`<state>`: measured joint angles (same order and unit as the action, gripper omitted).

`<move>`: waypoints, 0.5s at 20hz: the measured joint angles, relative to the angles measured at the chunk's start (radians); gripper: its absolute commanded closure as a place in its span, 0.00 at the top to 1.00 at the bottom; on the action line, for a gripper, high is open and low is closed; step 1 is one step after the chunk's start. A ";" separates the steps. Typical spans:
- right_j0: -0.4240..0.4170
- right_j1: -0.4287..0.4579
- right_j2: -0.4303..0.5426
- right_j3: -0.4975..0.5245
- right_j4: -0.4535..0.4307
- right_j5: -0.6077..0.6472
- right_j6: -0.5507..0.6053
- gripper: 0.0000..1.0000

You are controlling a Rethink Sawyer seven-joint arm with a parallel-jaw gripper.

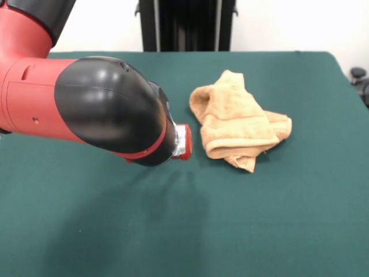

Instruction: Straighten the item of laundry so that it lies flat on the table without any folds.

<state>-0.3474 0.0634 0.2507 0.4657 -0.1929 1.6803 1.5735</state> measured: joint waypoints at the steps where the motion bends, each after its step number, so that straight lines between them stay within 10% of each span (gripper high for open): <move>1: 0.000 0.000 0.000 0.000 0.004 0.003 0.000 1.00; 10: 0.000 -0.004 0.000 0.006 0.014 -0.006 0.000 1.00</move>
<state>-0.3474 0.0593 0.2506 0.4718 -0.1788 1.6741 1.5735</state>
